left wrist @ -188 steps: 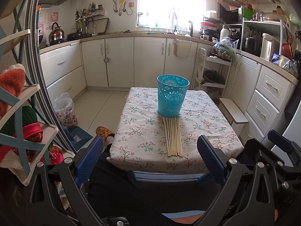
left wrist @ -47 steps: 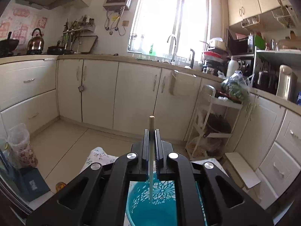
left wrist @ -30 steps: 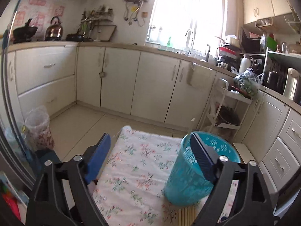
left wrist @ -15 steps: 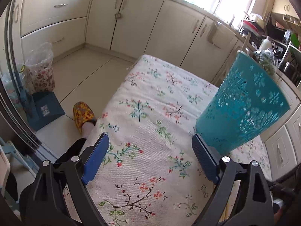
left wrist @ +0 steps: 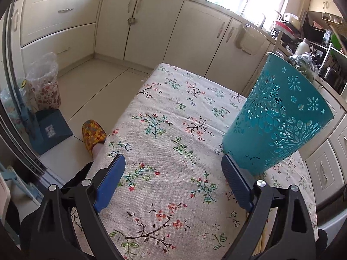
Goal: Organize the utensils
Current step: 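Grasp the loose stick with the right gripper, lift it over the basket, open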
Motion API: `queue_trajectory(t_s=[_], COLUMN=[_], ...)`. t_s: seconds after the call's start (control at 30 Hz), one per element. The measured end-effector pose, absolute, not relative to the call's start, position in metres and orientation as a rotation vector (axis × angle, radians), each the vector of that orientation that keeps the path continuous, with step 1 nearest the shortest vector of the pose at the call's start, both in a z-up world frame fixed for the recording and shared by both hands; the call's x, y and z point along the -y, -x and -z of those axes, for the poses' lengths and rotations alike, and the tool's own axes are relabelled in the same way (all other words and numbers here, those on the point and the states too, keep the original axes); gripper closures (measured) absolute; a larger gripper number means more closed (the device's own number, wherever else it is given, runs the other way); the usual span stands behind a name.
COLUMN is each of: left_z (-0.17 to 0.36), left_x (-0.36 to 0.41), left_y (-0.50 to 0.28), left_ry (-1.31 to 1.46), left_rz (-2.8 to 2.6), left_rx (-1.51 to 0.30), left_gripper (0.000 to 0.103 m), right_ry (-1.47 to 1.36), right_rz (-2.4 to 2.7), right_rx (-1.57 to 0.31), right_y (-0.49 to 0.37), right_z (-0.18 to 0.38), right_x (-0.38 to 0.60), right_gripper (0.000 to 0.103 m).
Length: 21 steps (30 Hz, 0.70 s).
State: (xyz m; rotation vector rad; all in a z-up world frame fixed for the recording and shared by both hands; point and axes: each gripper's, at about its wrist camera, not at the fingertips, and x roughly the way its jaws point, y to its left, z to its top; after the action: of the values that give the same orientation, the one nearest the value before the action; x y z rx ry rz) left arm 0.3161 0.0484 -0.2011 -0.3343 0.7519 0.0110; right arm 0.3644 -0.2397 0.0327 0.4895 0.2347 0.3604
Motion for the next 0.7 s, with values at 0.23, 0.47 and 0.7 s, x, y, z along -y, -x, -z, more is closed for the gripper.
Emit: queue_trajectory(t_s=[0.23,0.47,0.7], left_z=[0.204,0.204,0.205], left_x=[-0.056,-0.058,-0.058], left_y=[-0.318,-0.318,-0.318], left_ry=[0.374,0.377,0.375], left_rz=[-0.002,-0.005,-0.015], left_rx=[-0.756,-0.752,-0.753], left_gripper=[0.016,0.016,0.015], right_ry=[-0.403,-0.35,-0.372], right_rz=[-0.269,-0.303,-0.245], right_rx=[-0.328,-0.414,-0.389], right_y=[-0.396,-0.375,-0.288], right_z=[0.016,0.032,0.038], right_x=[0.214,0.206,0.242], right_gripper=[0.097,0.091,0.08])
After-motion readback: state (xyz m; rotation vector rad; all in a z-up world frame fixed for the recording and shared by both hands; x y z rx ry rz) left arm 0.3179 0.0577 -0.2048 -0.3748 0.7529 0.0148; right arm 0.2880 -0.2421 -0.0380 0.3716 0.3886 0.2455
